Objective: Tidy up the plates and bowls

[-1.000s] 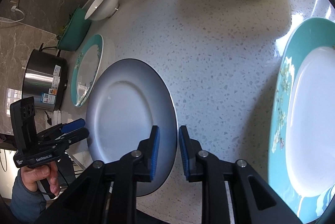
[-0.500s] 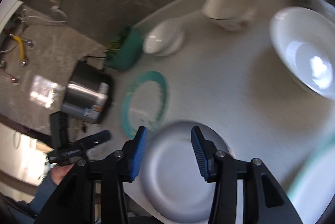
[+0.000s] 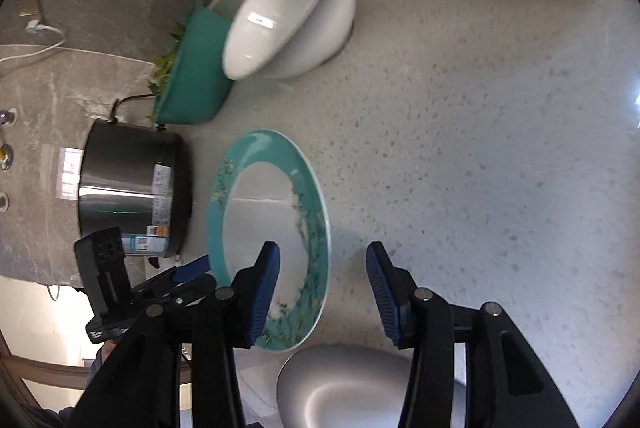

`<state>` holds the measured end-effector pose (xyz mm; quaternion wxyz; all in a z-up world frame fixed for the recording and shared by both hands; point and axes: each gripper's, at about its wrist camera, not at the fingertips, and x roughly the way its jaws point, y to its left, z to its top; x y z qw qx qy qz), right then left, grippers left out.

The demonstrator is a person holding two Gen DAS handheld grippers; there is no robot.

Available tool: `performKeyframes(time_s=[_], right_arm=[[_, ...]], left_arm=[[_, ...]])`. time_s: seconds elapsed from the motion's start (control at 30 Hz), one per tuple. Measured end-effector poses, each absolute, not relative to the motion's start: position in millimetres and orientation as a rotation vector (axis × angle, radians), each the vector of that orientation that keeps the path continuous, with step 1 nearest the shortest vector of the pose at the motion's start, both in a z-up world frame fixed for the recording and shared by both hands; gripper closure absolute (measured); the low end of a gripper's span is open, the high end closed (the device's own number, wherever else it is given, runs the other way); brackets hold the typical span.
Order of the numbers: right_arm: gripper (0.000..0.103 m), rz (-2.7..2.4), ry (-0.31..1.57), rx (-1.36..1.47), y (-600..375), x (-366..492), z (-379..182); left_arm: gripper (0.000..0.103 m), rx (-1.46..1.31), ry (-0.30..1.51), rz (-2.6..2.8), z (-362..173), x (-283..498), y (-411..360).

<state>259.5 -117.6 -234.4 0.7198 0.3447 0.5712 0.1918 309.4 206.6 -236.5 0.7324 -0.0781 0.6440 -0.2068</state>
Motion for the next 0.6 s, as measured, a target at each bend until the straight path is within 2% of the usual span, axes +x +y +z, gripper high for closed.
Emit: performKeyframes(time_s=[0.13,0.27,0.33,0.5,0.6], right_arm=[[0.058,0.456,1.264,0.75,-112,269,-237],[0.07,0.481,1.284,0.748,-105,275,-241],[0.071,0.481,1.288,0.741,-102,277,-242],[0.083,0.463,1.294,0.698,-99,276,-242],[0.09,0.442,1.296,0.692,-100,275,-244]], left_arm=[[0.03,-0.179,1.413,-0.465,-240,318,206],[0.03,-0.162,1.409,-0.474,-242,327,203],[0.032,-0.124,1.407,-0.493,-242,328,196],[0.032,-0.048,1.392,-0.503,-242,330,182],[0.039,-0.093,1.381,-0.484,-241,331,188]])
